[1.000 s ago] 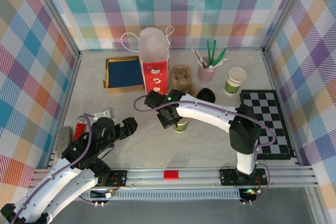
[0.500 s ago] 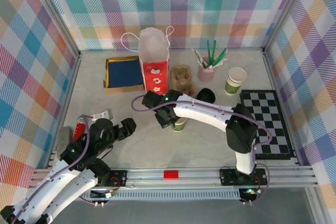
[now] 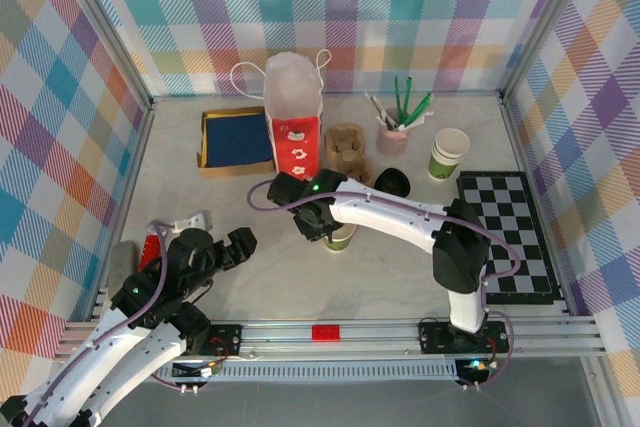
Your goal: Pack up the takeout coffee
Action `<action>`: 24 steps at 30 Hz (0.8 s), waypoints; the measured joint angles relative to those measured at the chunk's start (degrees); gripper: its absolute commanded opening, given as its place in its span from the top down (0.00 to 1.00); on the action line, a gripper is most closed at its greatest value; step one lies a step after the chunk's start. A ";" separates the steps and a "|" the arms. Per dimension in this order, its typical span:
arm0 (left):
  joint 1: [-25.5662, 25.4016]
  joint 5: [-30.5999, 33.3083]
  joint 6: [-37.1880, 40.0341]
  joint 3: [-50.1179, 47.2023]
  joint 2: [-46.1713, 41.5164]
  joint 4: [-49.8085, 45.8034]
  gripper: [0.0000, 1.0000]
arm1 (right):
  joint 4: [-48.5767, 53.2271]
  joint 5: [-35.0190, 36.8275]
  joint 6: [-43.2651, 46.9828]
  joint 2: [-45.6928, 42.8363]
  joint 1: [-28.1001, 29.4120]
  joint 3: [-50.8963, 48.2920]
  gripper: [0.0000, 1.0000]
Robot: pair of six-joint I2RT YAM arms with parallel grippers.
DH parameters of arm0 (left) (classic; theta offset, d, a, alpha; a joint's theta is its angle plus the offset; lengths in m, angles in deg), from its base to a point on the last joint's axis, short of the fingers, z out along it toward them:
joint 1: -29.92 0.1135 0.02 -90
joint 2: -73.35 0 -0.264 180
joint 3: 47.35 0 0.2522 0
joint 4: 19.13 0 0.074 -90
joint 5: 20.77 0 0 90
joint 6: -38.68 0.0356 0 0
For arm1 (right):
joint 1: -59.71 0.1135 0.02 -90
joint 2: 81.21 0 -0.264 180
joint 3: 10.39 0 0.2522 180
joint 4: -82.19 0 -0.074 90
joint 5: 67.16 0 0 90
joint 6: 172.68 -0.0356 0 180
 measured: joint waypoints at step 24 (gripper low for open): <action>0.00 -0.37 0.24 2.64 1.90 -0.11 0.02 | 1.51 -2.01 10.19 -30.93 -19.85 -12.57 0.24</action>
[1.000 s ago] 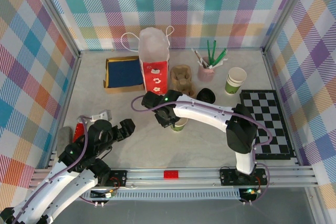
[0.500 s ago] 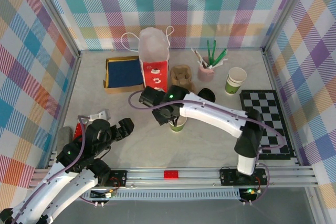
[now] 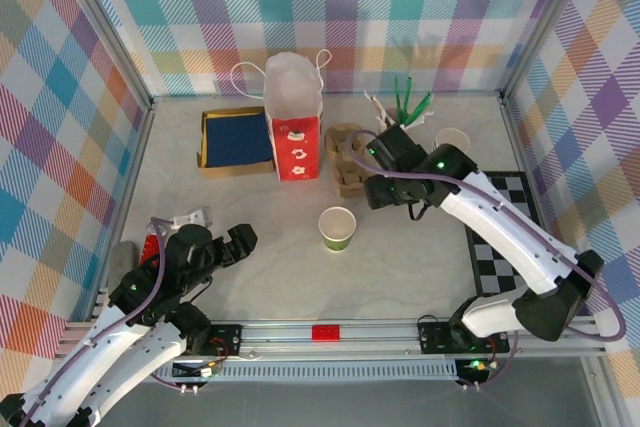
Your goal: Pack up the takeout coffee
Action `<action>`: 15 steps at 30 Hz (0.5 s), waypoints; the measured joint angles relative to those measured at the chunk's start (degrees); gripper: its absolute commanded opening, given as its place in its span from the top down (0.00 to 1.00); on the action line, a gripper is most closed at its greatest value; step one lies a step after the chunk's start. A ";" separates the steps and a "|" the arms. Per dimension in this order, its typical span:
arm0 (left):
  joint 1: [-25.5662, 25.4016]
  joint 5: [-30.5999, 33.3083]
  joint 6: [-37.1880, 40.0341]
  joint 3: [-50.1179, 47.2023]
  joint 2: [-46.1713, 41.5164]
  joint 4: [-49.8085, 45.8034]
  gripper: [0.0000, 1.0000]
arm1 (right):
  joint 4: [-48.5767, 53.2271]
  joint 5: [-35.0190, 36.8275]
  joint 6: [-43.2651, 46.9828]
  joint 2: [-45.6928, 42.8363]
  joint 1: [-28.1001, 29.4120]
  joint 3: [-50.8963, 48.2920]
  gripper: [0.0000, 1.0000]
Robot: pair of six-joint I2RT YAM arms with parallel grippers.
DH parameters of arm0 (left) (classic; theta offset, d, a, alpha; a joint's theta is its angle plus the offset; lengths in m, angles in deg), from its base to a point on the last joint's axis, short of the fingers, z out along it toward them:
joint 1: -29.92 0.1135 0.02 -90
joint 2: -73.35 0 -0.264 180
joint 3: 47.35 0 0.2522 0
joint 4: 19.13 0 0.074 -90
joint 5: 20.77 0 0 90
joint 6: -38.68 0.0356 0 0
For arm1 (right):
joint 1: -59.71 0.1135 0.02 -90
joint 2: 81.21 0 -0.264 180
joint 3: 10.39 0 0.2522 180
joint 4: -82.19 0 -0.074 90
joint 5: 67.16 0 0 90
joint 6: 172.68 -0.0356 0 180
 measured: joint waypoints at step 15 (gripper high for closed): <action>-0.02 -1.38 1.09 0.66 4.37 2.01 0.02 | -12.83 -6.78 4.00 3.15 -15.34 -12.24 0.37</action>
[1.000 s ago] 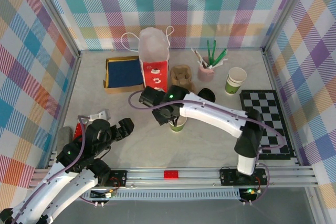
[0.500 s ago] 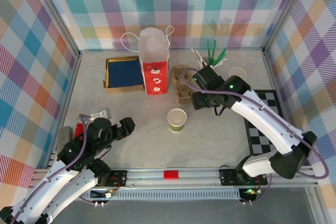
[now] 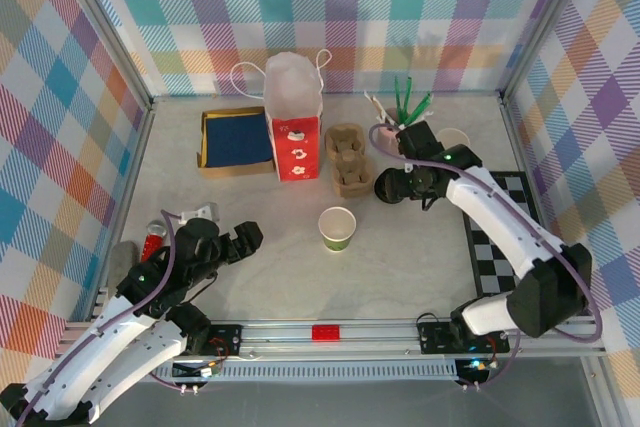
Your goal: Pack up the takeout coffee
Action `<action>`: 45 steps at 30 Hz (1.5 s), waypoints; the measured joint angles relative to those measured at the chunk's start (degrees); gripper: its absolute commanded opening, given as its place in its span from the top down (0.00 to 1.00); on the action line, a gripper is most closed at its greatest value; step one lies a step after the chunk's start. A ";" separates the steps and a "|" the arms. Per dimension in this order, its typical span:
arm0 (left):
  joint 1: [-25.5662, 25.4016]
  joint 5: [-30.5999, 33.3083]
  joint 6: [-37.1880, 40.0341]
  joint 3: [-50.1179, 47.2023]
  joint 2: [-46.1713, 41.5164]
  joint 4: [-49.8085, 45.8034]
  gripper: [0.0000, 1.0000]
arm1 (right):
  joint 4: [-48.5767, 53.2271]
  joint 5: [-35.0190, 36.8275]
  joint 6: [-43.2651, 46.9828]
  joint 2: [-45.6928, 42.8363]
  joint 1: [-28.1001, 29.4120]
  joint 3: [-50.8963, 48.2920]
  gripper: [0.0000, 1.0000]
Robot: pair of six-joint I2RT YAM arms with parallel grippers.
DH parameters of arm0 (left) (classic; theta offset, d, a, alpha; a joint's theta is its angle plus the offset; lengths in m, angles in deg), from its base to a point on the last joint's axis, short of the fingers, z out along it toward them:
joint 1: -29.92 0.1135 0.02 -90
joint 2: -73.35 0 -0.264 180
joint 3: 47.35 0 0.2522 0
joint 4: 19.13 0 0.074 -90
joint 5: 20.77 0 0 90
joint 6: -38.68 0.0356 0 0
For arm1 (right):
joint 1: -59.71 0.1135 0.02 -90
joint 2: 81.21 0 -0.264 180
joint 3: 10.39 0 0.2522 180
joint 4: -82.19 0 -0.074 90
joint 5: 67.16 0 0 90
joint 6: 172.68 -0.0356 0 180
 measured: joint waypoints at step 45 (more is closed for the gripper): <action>0.00 1.29 0.63 0.02 -2.80 -1.73 0.02 | -11.37 -2.32 12.70 17.29 -0.70 0.57 0.57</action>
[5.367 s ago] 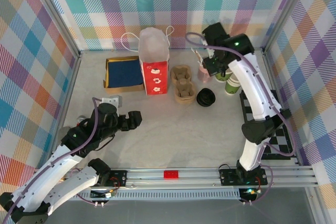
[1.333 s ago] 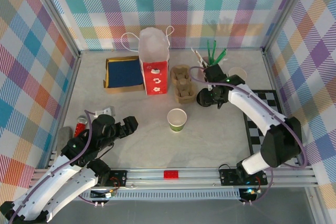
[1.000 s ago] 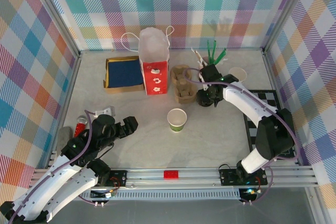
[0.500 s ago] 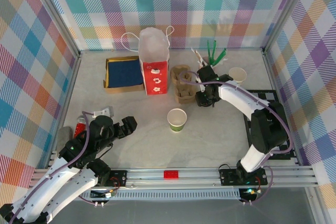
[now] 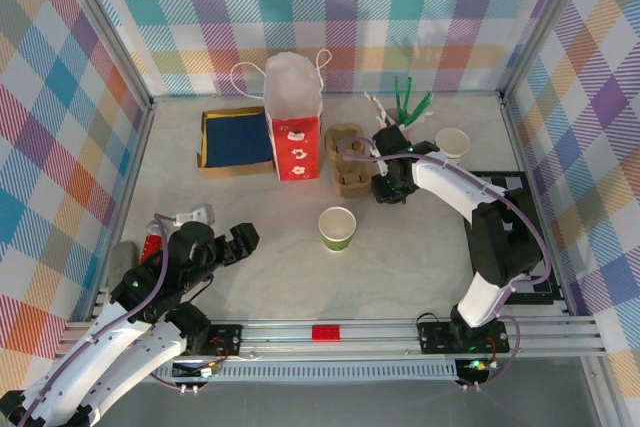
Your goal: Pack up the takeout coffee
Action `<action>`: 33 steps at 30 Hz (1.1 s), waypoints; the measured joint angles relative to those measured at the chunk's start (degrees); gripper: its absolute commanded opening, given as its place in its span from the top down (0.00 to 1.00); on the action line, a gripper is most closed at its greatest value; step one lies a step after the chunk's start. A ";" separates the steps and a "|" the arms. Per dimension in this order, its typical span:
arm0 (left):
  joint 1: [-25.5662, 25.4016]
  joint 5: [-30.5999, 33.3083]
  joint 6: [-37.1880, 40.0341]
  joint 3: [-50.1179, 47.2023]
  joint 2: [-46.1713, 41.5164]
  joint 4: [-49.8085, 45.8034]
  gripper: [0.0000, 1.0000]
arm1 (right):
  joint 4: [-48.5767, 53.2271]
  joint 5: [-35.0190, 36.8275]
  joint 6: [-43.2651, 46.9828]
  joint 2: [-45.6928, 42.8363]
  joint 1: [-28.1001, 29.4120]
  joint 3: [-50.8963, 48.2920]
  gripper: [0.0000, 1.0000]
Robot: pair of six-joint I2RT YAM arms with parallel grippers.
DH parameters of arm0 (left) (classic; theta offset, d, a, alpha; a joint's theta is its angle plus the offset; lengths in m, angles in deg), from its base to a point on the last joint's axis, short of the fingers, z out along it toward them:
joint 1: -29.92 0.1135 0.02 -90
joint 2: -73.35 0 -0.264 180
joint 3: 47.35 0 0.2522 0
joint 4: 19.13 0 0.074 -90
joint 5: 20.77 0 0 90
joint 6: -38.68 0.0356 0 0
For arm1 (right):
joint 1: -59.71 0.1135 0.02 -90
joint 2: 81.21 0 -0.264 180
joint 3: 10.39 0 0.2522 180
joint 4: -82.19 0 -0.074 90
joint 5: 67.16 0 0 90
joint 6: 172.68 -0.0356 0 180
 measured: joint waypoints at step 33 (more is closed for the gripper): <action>0.00 0.48 0.00 0.00 -1.99 -1.46 0.02 | -0.22 0.90 0.61 3.85 0.00 3.19 0.67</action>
